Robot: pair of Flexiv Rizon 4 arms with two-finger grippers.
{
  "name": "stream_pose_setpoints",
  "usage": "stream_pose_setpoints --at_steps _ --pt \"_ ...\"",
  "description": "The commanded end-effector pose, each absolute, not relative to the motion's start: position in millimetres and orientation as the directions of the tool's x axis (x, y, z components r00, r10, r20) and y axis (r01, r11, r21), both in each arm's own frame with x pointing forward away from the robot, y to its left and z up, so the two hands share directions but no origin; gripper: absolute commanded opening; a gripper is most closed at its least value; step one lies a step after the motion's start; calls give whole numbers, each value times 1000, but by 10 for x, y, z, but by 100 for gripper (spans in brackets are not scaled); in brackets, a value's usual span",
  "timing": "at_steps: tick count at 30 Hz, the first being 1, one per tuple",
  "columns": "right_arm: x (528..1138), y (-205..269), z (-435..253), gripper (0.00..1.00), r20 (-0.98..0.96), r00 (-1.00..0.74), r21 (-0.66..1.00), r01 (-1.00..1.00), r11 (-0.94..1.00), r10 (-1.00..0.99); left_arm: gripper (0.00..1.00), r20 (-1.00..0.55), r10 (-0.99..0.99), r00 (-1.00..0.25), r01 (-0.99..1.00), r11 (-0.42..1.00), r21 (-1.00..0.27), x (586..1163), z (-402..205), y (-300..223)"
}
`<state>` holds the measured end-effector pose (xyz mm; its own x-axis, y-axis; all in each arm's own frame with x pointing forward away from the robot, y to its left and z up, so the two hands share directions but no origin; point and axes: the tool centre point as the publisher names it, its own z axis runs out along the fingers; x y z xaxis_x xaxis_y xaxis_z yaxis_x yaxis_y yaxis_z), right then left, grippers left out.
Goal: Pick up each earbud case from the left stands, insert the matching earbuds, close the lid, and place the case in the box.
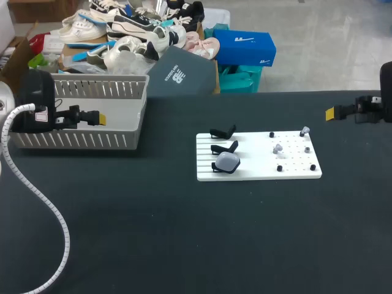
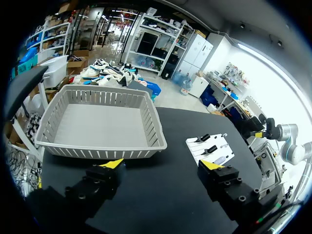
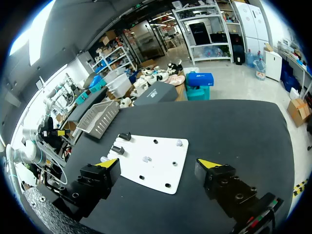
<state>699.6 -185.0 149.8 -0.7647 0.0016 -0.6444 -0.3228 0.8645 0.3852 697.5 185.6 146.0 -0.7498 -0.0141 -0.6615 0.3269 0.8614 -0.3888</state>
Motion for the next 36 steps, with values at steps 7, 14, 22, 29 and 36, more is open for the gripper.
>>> stream_pose_setpoints --at_steps 7,14,22,29,36 --pt "7000 -1855 1500 100 -643 -765 385 -323 864 0 100 -657 -11 -754 324 864 -386 6984 1473 1848" --pt "7000 -1855 1500 100 -643 -765 385 -323 864 0 100 -657 -11 -754 324 864 -386 6984 1473 1848" --pt "7000 -1855 1500 100 -643 -765 385 -323 864 0 100 -657 -11 -754 324 864 -386 6984 1473 1848" --pt "7000 -1855 1500 100 -643 -765 385 -323 864 0 100 -657 -11 -754 324 864 -386 6984 1473 1848" --pt "7000 -1855 1500 100 -643 -765 385 -323 864 0 100 -717 27 -697 363 875 -320 7330 1522 1564"
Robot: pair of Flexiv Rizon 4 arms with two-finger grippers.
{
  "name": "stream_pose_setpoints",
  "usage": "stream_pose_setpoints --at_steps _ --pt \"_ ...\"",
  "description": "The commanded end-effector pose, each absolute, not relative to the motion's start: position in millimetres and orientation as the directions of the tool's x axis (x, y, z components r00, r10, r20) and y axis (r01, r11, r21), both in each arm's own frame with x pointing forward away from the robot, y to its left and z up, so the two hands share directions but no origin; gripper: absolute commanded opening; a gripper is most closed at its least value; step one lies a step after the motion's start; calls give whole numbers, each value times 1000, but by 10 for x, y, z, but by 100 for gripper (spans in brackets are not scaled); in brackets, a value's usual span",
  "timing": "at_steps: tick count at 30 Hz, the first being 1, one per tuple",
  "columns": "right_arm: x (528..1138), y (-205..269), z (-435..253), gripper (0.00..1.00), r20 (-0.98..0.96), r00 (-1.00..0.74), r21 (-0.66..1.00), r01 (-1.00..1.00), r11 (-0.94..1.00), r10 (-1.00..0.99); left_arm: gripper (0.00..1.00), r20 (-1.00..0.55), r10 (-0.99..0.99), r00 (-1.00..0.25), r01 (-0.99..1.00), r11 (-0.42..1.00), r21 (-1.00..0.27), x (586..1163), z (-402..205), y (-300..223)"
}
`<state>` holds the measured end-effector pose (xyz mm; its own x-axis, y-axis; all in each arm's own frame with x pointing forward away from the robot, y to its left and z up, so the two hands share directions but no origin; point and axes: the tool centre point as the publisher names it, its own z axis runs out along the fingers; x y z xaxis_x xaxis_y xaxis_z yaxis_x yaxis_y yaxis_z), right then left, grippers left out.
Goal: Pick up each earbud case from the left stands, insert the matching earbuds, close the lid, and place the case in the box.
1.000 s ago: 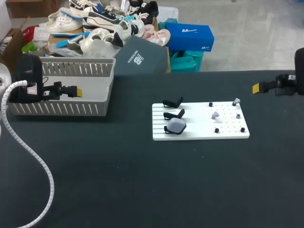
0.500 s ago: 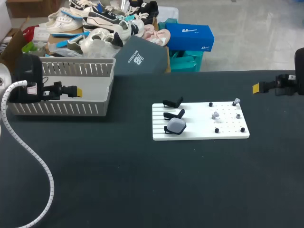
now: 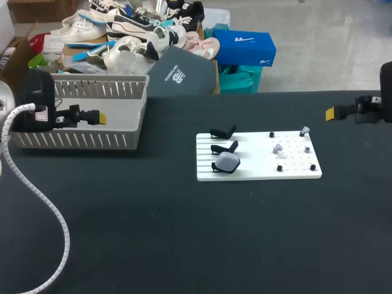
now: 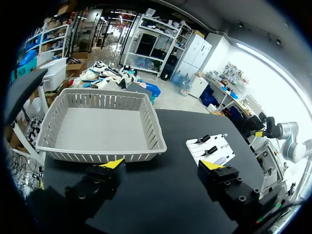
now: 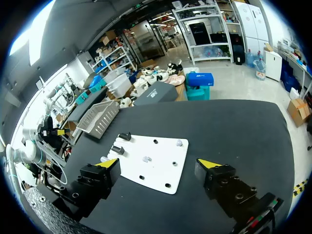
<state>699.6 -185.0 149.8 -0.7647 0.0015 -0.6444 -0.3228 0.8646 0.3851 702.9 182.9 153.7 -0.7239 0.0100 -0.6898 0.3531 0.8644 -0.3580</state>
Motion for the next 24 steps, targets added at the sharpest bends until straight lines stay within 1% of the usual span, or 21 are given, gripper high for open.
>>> stream_pose_setpoints --at_steps 1,3,5,7,10,13,17,24 --pt "7000 -1855 1500 100 -643 -765 385 -323 864 0 100 -725 48 -687 388 868 -310 7391 1540 1508" --pt "7000 -1855 1500 100 -643 -765 385 -323 864 0 100 -741 91 -665 449 842 -299 7489 1583 1413" --pt "7000 -1855 1500 100 -643 -765 385 -323 864 0 100 -782 131 -609 533 798 -281 7536 1631 1335" --pt "7000 -1855 1500 100 -643 -765 385 -323 864 0 100 -830 183 -527 639 729 -245 7520 1679 1261" --pt "7000 -1855 1500 100 -643 -765 385 -323 864 0 100 -868 282 -409 793 581 -185 7468 1701 1181" --pt "7000 -1855 1500 100 -643 -765 385 -323 864 0 100 -881 374 -289 892 439 -106 7417 1714 1113" --pt "7000 -1855 1500 100 -643 -765 385 -323 864 0 100 -890 431 -148 963 266 -31 7342 1709 1035" --pt "7000 -1855 1500 100 -643 -765 385 -323 864 0 100 -892 452 26 998 32 45 7110 1542 798"
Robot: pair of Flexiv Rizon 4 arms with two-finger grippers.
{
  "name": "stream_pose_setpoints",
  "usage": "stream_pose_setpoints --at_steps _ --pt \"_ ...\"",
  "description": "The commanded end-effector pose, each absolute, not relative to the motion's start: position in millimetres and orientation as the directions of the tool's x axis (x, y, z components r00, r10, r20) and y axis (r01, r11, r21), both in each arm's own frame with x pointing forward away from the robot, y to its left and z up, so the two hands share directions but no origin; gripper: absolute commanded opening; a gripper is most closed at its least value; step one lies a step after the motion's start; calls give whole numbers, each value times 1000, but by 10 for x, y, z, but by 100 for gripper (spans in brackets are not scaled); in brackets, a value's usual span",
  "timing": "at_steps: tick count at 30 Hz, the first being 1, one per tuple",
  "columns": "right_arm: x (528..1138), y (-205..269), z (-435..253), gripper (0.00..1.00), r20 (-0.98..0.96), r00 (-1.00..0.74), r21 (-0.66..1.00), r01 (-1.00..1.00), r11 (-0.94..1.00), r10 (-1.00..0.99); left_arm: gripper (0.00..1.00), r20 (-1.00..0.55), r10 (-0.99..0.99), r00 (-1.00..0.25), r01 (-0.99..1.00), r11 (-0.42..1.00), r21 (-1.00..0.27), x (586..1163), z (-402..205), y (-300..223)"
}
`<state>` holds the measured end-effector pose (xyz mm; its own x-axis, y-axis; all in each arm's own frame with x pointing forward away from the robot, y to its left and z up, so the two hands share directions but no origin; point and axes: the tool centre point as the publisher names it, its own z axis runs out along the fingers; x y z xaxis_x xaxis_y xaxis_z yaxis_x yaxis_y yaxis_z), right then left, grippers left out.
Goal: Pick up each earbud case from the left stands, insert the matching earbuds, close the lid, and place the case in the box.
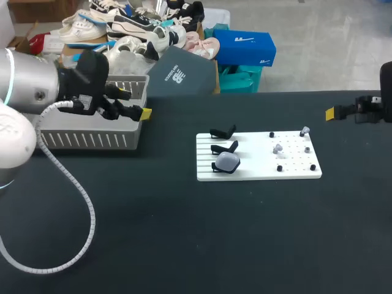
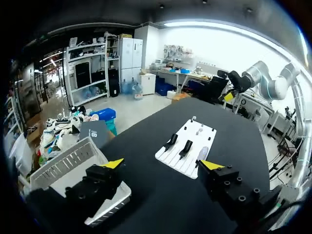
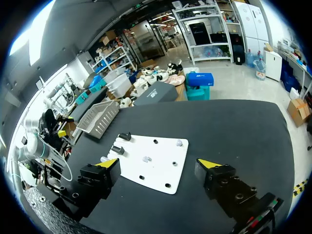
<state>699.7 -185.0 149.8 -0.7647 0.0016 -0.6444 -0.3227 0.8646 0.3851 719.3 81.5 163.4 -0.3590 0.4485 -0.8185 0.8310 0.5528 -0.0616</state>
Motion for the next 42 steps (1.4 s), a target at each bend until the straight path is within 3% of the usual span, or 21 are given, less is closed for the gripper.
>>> stream_pose_setpoints --at_steps 1,13,31,42 --pt "7000 -1855 1500 100 -643 -765 385 -323 864 0 100 -889 455 47 998 7 57 7077 1511 755" --pt "7000 -1855 1500 100 -643 -765 385 -323 864 0 100 -876 441 194 971 -214 107 6785 1171 263" --pt "7000 -1855 1500 100 -643 -765 385 -323 864 0 100 -877 459 140 989 -105 103 6793 836 -323" --pt "7000 -1855 1500 100 -643 -765 385 -323 864 0 100 -875 455 165 984 -142 111 6742 713 -456"
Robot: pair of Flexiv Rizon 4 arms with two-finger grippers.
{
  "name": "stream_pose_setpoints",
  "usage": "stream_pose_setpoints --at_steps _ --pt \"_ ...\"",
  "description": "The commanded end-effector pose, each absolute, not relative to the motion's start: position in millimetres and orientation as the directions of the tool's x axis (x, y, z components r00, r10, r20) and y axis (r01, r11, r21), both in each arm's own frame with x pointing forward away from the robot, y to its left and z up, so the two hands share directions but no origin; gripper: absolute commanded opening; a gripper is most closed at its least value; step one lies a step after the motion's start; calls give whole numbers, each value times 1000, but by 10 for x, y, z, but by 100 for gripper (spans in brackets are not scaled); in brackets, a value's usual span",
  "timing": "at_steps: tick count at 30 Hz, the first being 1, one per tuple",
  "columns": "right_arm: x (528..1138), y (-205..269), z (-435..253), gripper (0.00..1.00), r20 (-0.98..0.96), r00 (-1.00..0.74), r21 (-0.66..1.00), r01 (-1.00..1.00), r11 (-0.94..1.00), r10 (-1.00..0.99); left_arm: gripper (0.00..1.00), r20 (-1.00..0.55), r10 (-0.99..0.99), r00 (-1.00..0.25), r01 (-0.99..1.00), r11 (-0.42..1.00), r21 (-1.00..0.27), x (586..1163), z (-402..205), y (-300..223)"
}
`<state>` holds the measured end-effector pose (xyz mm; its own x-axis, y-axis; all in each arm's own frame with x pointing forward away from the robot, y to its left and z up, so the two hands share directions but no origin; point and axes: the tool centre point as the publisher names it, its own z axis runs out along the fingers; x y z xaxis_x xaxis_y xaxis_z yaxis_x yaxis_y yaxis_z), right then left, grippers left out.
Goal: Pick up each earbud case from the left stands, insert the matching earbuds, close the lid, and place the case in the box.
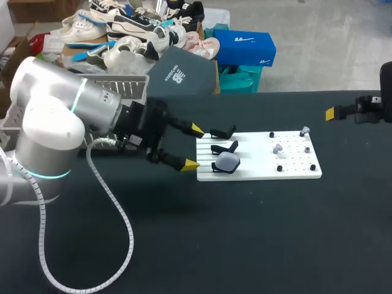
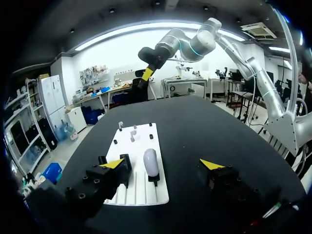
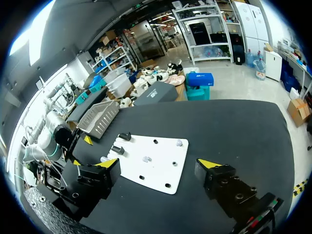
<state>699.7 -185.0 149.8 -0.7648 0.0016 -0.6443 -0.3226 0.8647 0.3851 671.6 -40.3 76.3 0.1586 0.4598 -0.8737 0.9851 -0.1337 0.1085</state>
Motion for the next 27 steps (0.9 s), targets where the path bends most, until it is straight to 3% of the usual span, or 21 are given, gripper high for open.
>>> stream_pose_setpoints --at_steps 1,19,27 --pt "7000 -1855 1500 100 -643 -765 385 -323 864 0 100 -876 454 166 983 -144 111 6741 703 -483" --pt "7000 -1855 1500 100 -643 -765 385 -323 864 0 100 -875 454 170 980 -173 101 6753 515 -756" --pt "7000 -1855 1500 100 -643 -765 385 -323 864 0 100 -867 492 71 996 -89 31 6889 454 -867"
